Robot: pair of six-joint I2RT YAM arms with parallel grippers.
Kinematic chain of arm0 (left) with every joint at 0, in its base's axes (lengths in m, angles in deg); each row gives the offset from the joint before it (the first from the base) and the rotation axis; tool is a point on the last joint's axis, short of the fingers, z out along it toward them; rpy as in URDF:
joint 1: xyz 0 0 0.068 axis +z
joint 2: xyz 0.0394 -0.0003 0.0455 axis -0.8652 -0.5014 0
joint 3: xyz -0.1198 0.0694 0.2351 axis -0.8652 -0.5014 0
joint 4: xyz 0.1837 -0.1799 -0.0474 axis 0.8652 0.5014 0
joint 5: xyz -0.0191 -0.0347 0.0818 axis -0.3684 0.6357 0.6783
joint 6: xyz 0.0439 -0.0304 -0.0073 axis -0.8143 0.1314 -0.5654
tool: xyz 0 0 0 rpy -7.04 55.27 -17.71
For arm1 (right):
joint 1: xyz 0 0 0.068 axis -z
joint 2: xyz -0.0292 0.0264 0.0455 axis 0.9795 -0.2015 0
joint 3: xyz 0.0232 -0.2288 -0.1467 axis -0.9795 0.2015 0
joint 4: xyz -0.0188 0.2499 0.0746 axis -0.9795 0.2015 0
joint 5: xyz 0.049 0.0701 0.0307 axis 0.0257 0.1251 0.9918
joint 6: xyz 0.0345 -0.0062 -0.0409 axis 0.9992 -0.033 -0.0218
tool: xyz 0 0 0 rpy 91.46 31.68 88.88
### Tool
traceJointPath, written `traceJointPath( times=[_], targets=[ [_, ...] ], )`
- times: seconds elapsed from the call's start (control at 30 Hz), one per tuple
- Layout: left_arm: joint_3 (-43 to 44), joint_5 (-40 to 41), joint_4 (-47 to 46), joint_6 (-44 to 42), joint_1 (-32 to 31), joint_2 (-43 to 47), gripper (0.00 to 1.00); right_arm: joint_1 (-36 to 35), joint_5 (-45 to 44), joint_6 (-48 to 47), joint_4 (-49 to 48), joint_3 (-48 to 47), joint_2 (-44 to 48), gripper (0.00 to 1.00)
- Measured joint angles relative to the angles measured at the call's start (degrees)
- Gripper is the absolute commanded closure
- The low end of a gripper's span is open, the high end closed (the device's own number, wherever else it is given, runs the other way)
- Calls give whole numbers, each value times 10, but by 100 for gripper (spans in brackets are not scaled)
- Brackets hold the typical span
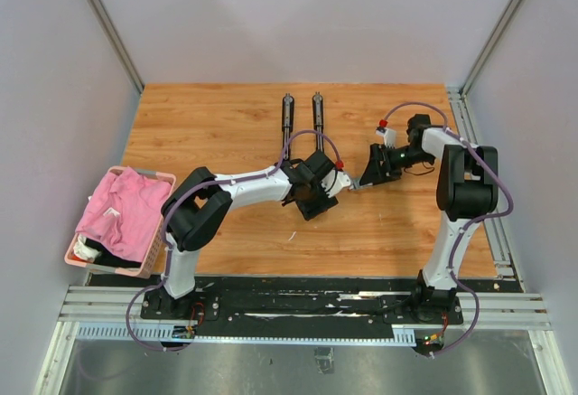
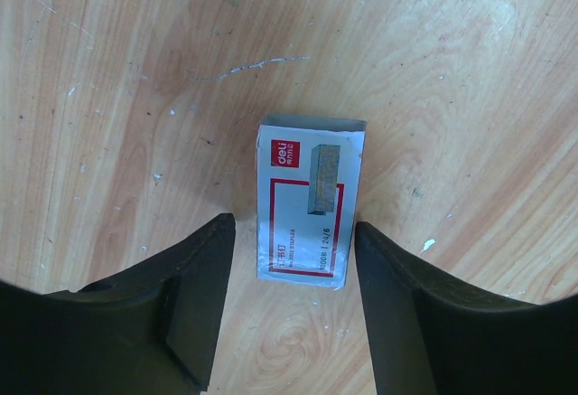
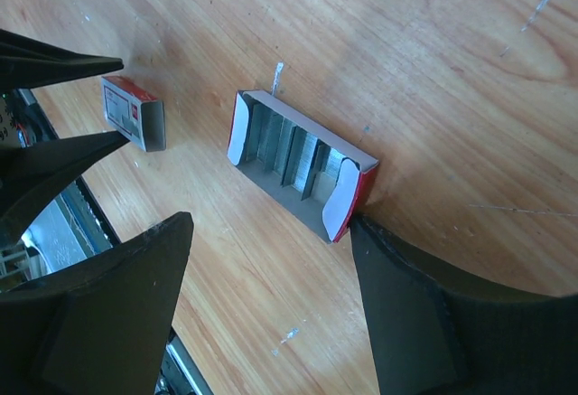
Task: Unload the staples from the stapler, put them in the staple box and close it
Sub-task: Close the staple box at the center of the board.
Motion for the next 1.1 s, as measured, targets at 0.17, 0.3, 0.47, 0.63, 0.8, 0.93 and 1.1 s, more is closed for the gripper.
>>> traceJointPath(
  times=[0.17, 0.3, 0.47, 0.63, 0.8, 0.93, 1.1],
  targets=[
    [0, 2, -2, 0, 0, -1, 43, -2, -24, 31, -29, 17, 16, 36],
    [2, 2, -4, 0, 0, -3, 43, -5, -61, 56, -55, 21, 21, 47],
    [9, 2, -4, 0, 5, -7, 42, -6, -92, 75, -70, 18, 20, 56],
    [23, 0, -4, 0, 12, -17, 42, -6, -110, 85, -75, -2, 8, 62],
    [39, 1, -4, -2, 15, -28, 41, -6, -122, 87, -84, -15, -1, 67],
    [53, 1, -3, -2, 16, -38, 41, -8, -124, 87, -87, -15, -2, 70],
    [68, 0, -4, -2, 16, -49, 41, -12, -124, 87, -92, -15, -2, 72]
  ],
)
